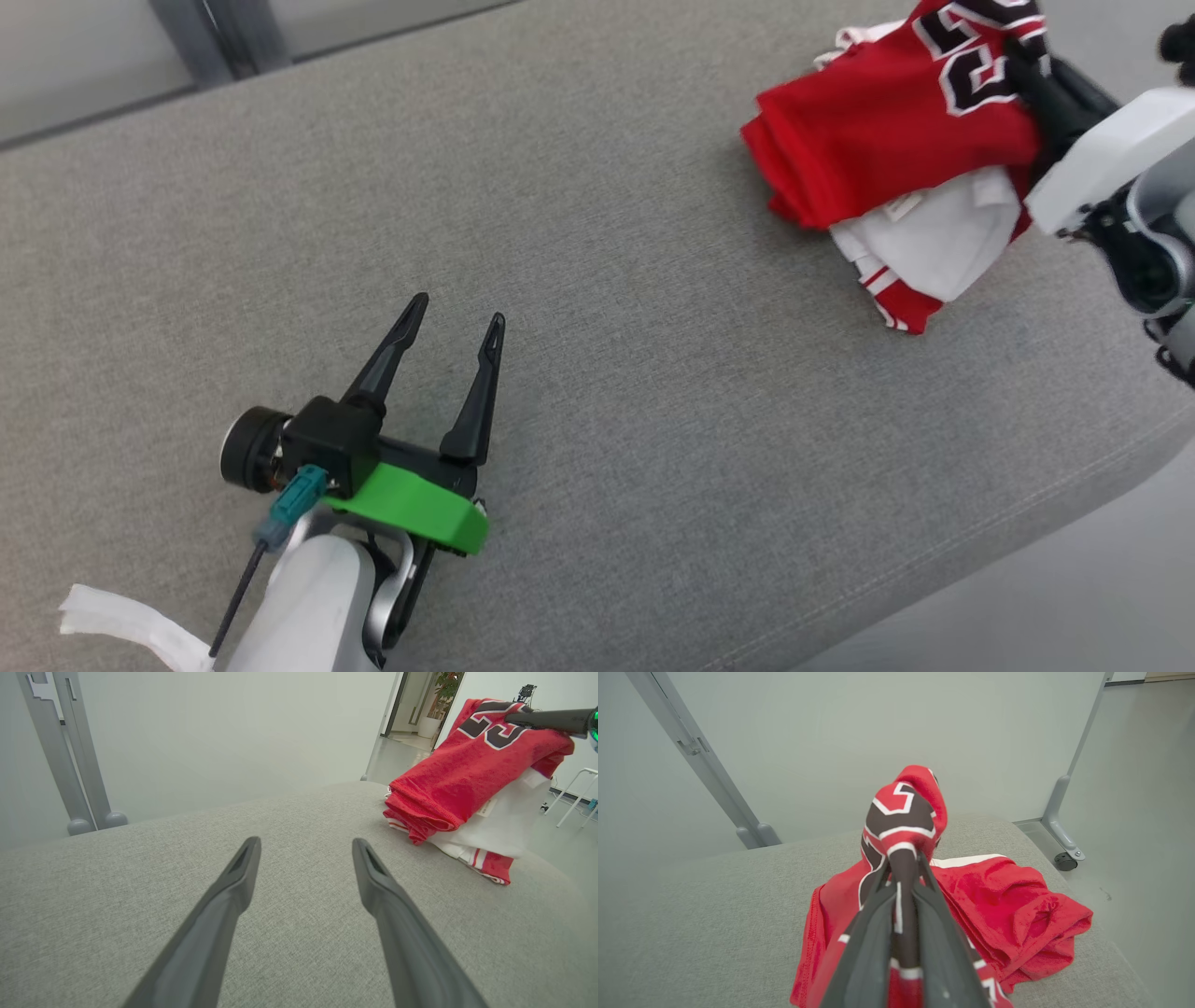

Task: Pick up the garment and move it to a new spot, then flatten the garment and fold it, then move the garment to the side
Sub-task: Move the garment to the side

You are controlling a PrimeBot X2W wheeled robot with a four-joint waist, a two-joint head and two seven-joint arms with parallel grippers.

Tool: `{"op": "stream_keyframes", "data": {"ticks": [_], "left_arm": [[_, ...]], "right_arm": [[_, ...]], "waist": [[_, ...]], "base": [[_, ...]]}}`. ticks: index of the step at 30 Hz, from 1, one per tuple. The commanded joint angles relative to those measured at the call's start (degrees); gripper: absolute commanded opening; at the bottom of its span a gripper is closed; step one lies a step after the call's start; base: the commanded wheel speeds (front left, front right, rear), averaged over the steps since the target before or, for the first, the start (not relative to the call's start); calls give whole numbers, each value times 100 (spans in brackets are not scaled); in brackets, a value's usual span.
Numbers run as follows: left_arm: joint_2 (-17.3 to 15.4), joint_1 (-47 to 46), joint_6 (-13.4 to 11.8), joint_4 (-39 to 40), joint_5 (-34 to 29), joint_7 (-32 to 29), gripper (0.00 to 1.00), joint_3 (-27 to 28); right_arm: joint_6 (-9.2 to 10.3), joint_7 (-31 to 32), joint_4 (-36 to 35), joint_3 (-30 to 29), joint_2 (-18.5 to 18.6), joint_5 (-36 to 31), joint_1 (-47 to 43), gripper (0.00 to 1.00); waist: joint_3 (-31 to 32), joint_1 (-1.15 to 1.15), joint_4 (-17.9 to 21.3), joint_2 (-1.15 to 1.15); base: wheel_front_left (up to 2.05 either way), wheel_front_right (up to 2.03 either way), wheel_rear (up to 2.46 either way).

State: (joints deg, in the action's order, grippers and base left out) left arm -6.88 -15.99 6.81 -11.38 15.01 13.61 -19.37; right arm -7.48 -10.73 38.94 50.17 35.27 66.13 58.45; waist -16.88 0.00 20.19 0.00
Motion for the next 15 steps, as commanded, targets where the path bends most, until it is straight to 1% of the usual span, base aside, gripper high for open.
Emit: {"op": "stream_keyframes", "data": {"ticks": [1,6,9,10,11,12,13,15], "left_arm": [[-93,-154,-3,76,-41,-46,100,4],[-232,-329,-61,302,-119,-191,100,26],[-292,-412,-78,436,-165,-245,100,23],[-304,-432,-74,466,-170,-261,100,19],[-316,-445,-78,490,-179,-273,100,12],[-321,-457,-83,504,-185,-273,100,5],[-319,-477,-104,519,-191,-274,100,2],[-296,-477,-130,518,-168,-228,100,8]], "right_arm": [[-3,-106,104,8,171,85,171,0],[-3,-281,653,41,578,275,473,0],[-3,-380,1212,72,637,136,677,0],[-2,-397,1437,69,618,83,740,4],[-3,-419,1722,66,569,-27,835,38],[-3,-430,1974,39,523,-91,903,58],[-2,-450,2512,2,401,-300,1019,100],[-2,-456,2869,-180,368,-572,1242,100]], "waist": [[-619,0,-385,0],[-1105,0,-545,0],[-1325,0,-603,0],[-1371,0,-616,0],[-1404,0,-627,0],[-1426,0,-640,0],[-1442,0,-664,0],[-1407,0,-696,0]], "base": [[0,0,0],[0,0,0],[0,0,0],[0,0,0],[0,0,0],[0,0,0],[0,0,0],[0,0,0]]}}
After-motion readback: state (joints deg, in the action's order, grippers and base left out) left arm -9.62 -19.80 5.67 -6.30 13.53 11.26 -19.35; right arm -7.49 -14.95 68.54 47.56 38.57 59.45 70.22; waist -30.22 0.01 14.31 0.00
